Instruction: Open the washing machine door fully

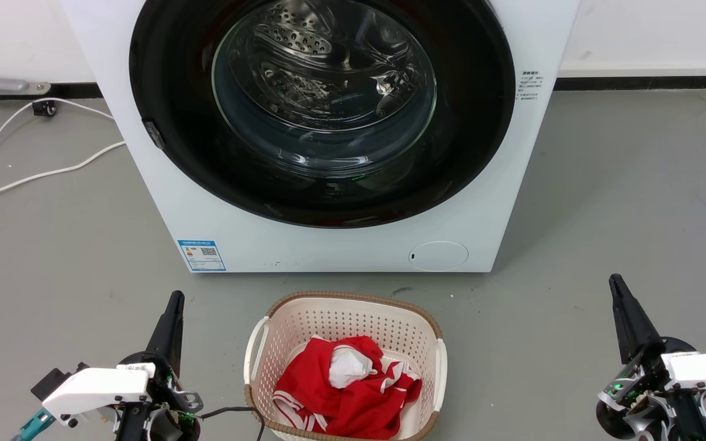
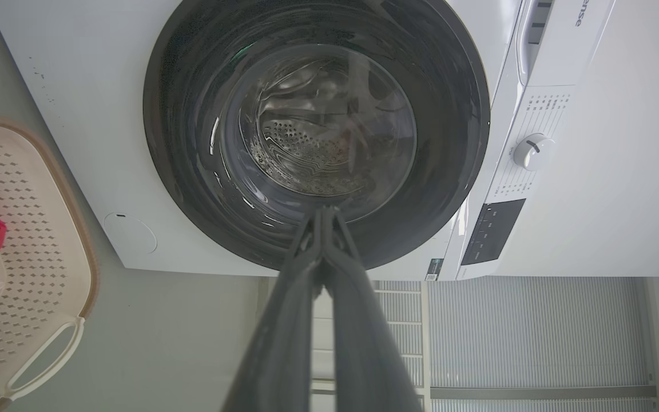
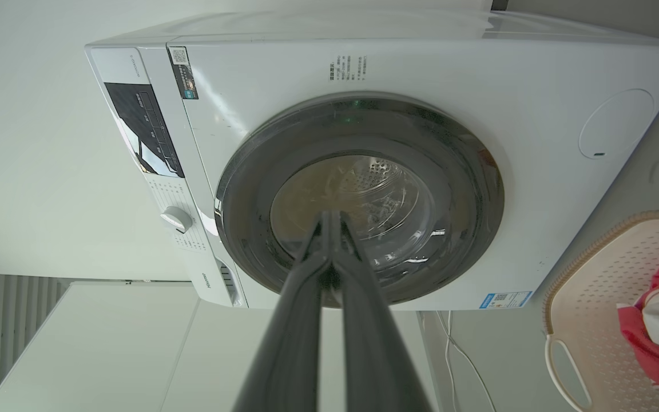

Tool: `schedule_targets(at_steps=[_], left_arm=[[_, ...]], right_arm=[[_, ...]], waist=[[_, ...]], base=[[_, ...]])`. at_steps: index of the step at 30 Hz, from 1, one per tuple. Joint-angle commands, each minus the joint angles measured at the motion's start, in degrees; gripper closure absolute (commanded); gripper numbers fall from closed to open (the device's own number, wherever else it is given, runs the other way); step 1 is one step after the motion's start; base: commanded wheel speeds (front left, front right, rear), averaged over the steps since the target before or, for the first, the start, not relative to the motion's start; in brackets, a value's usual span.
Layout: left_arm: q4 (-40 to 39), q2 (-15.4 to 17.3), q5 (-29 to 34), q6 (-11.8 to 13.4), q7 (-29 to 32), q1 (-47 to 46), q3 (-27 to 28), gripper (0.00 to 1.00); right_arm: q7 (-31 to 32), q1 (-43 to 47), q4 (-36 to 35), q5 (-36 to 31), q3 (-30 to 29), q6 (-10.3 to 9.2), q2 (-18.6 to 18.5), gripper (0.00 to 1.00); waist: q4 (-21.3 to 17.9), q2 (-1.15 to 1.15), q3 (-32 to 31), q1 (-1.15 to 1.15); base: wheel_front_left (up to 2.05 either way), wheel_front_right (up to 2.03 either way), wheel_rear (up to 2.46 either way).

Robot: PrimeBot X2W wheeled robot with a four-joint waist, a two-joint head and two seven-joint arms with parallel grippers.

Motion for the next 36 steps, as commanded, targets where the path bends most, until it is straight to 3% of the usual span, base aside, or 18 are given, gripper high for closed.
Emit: schedule_targets(at_steps=[1,11,12,26,36], left_arm=[[0.0,0.0,0.2,-0.2,0.0,-0.4,0.2,1.00],[0.0,-0.1,0.2,-0.2,0.1,-0.4,0.3,1.00],[0.0,0.0,0.0,0.0,0.0,0.0,0.0,0.00],[-2.2,-0.1,1.4,0.0,-3.4,0.7,-3.4,0.00],[-6.9,-0.1,7.6,0.0,-6.0,0.6,-3.3,0.00]], right_arm=[[0.2,-0.7,0.1,-0.2,-0.1,0.00,0.1,1.00],[0.2,-0.7,0.1,-0.3,-0.2,0.00,0.2,1.00],[0.1,0.0,0.0,-0.1,-0.1,0.00,0.1,0.00],[-3.3,1.8,-2.2,-1.8,1.5,-0.01,0.2,0.00],[-5.8,1.9,-6.3,-14.0,2.2,-0.01,0.3,0.00]], waist=[[0.0,0.00,0.0,0.00],[0.0,0.00,0.0,0.00],[0.0,0.00,0.0,0.00],[0.0,0.00,0.0,0.00],[0.0,0.00,0.3,0.00]], base=[[0.00,0.00,0.00],[0.00,0.00,0.00],[0.00,0.00,0.00],[0.00,0.00,0.00],[0.00,0.00,0.00]])
